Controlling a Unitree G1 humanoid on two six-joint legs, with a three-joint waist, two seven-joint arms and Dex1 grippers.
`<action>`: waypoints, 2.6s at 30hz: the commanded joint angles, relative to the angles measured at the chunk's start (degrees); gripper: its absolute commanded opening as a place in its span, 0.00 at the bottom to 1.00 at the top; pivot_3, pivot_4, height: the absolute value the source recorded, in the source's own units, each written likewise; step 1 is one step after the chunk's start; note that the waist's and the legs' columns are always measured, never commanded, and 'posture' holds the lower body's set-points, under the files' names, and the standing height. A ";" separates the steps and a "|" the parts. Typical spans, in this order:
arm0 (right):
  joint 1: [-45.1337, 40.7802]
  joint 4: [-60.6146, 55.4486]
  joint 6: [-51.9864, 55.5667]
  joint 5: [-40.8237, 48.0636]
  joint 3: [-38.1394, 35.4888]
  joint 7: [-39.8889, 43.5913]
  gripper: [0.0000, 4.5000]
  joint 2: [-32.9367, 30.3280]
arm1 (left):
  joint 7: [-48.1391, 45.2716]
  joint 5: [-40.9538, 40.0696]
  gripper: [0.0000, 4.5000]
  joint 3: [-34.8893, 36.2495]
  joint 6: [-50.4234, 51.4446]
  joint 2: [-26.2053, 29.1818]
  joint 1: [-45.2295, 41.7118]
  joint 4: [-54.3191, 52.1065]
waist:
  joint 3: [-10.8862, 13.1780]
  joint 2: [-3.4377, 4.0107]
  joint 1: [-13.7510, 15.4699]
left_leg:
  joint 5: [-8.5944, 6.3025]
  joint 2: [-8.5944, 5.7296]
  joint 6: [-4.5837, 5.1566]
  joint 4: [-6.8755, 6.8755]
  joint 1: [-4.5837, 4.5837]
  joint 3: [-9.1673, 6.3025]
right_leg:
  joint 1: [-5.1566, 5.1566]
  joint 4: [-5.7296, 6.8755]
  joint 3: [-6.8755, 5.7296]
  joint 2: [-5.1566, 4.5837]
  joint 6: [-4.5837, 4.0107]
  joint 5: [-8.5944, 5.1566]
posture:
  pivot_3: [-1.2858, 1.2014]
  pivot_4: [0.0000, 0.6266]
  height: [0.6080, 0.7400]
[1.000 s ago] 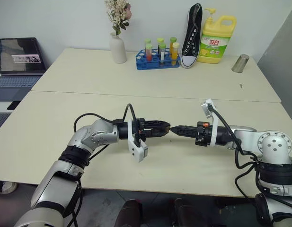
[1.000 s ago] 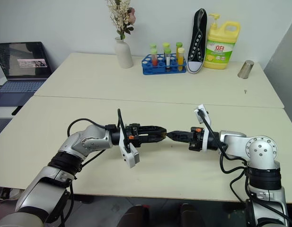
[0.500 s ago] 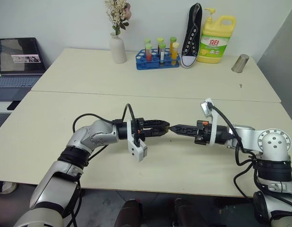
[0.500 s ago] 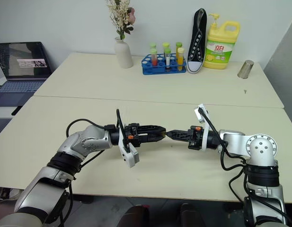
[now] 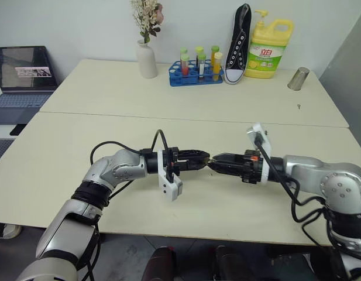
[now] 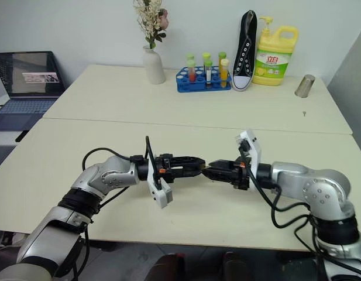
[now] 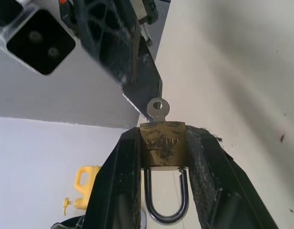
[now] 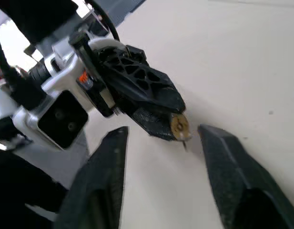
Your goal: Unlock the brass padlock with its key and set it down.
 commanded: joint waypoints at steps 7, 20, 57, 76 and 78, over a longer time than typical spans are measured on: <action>2.63 -2.32 -11.81 -11.72 3.30 4.06 0.73 3.46 | 0.82 -1.69 0.21 -0.35 -0.36 -0.12 -0.83 -0.80 | 0.00 0.00 -0.42 | 0.00 0.09 0.00 0.01 0.11 0.07 | -0.01 0.07 0.00 0.07 0.03 -0.01 | 0.52 0.24 1.00; 0.06 3.73 -10.35 -14.60 6.15 6.25 0.73 7.99 | 0.73 -1.91 0.21 -0.65 -0.30 -0.19 -0.94 -0.98 | 0.00 0.00 -0.19 | 0.00 0.04 0.00 0.01 0.08 0.05 | -0.01 0.07 0.00 0.04 -0.07 0.05 | 0.52 0.24 1.00; -0.06 4.46 -10.34 -15.24 5.27 8.23 0.03 9.95 | -3.48 -9.11 0.71 -2.56 -1.51 2.24 0.45 -0.81 | 0.00 0.00 -0.21 | 0.00 0.04 0.00 0.02 0.08 0.04 | -0.01 0.08 0.00 0.00 -0.08 0.06 | 0.52 0.24 1.00; 1.30 3.48 -13.39 -19.68 4.72 11.23 0.03 7.28 | -14.99 -42.24 0.20 2.94 28.07 1.04 2.86 -13.53 | 0.00 0.00 -0.32 | 0.00 0.03 0.00 0.04 0.09 0.02 | 0.00 0.09 0.01 0.03 -0.07 0.05 | 0.52 0.24 1.00; 1.10 2.06 -14.51 -20.42 5.29 12.58 0.03 6.48 | -16.29 -44.71 0.05 4.59 35.26 -0.62 1.68 -11.40 | 0.00 0.00 -0.34 | 0.00 0.02 0.00 0.04 0.10 0.02 | 0.00 0.09 -0.01 0.20 -0.06 0.05 | 0.52 0.24 1.00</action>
